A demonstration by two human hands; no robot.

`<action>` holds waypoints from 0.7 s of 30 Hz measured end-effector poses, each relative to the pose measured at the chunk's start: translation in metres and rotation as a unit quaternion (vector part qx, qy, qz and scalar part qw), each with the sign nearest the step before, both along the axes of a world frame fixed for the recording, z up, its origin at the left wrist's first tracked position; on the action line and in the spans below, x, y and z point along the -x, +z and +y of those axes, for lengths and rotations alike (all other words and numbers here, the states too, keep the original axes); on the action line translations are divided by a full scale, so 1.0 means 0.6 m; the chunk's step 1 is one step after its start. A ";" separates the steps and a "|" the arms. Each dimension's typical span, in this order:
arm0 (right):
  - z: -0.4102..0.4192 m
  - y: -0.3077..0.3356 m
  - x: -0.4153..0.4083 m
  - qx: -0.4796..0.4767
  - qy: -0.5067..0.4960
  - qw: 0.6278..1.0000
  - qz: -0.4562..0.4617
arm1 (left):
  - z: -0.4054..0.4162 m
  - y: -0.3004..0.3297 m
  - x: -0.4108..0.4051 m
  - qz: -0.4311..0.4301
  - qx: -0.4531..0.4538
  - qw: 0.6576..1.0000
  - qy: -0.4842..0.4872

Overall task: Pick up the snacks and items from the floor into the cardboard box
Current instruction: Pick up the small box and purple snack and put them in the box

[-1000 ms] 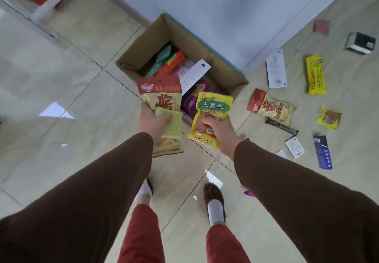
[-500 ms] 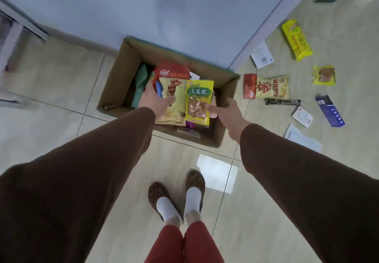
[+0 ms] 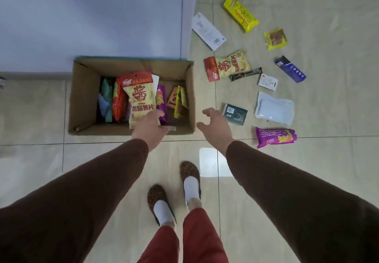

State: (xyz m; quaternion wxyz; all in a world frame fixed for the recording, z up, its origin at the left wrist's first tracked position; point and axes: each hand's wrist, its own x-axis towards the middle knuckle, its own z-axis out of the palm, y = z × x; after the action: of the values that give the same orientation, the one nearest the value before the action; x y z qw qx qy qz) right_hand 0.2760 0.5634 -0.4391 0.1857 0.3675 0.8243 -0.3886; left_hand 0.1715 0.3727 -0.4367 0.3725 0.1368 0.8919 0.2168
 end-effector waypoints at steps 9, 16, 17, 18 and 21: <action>0.102 0.056 -0.211 -0.068 -0.051 0.996 -0.014 | 0.133 0.058 -0.125 0.016 -0.011 0.992 -0.126; 0.229 0.047 -0.372 -0.056 -0.082 0.995 -0.014 | 0.292 0.051 -0.267 0.016 -0.005 0.984 -0.177; 0.249 0.043 -0.393 -0.051 -0.082 0.995 -0.018 | 0.314 0.048 -0.288 0.011 -0.004 0.985 -0.172; 0.271 0.039 -0.415 -0.047 -0.082 0.995 -0.024 | 0.337 0.044 -0.310 0.004 -0.004 0.986 -0.168; 0.337 0.024 -0.469 -0.043 -0.068 0.996 -0.048 | 0.401 0.026 -0.364 -0.017 -0.007 0.985 -0.170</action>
State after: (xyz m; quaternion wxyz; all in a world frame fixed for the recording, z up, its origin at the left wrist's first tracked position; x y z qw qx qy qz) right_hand 0.5572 0.7657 -0.4246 0.1816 0.4486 0.8037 -0.3462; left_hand 0.3898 0.6133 -0.4214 0.4183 0.2850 0.8476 0.1592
